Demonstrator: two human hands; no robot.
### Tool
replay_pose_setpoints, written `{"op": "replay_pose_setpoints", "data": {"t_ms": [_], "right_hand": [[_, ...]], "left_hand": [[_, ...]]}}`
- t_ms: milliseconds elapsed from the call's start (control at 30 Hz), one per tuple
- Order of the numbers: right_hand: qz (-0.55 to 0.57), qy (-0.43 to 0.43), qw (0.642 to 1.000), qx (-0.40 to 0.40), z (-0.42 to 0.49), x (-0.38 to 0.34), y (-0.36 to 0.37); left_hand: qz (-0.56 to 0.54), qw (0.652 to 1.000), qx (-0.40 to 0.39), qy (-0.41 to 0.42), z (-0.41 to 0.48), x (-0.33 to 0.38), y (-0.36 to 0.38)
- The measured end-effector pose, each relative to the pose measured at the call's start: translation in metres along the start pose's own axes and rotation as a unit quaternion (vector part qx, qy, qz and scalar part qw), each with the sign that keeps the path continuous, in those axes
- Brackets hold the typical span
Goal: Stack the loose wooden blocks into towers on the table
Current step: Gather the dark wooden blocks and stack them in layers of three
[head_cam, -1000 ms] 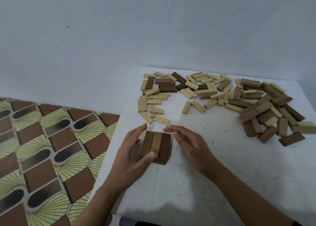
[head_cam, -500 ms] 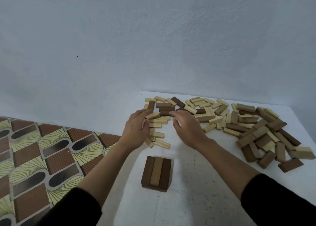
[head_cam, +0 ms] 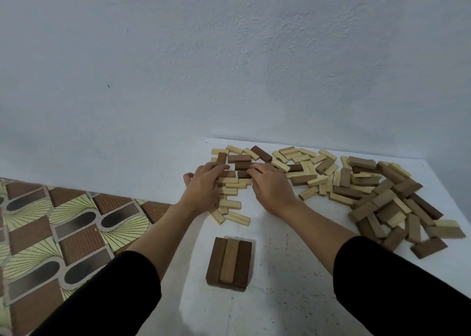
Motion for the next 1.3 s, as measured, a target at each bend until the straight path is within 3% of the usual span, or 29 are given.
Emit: {"op": "replay_pose_setpoints", "data": {"t_ms": [167, 367, 600, 700, 833, 1167, 1300], "right_hand": [[-0.043, 0.024, 0.999, 0.007, 0.004, -0.002, -0.008], [-0.042, 0.030, 0.998, -0.020, 0.003, -0.002, -0.006], [0.115, 0.112, 0.983, 0.091, -0.020, 0.007, -0.025], [0.191, 0.171, 0.962, 0.097, -0.043, 0.008, -0.029], [0.213, 0.190, 0.952, 0.113, -0.065, 0.009, -0.036], [0.312, 0.219, 0.913, 0.147, -0.091, 0.017, -0.060], [0.375, 0.244, 0.888, 0.108, -0.106, 0.026, -0.066]], "left_hand": [[0.114, 0.993, -0.001, 0.017, 0.012, -0.002, -0.005], [0.053, 0.998, 0.003, 0.022, 0.021, -0.004, -0.008], [0.046, 0.998, -0.033, -0.001, 0.025, 0.002, -0.007], [0.054, 0.997, -0.040, -0.032, 0.027, -0.004, -0.004], [0.007, 0.998, -0.037, -0.049, 0.026, -0.009, -0.006], [-0.028, 0.999, 0.025, 0.034, 0.009, 0.016, -0.020], [-0.135, 0.983, 0.061, 0.112, -0.018, 0.070, -0.050]]}}
Point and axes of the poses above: each hand's wrist, its own z-axis towards the middle knuckle, its own y-axis out of the palm, x = y × z, the point moved 7 cm from there along z, towards the middle knuckle, and after that the axes turned 2 degrees about -y, right-handed, at the moved point
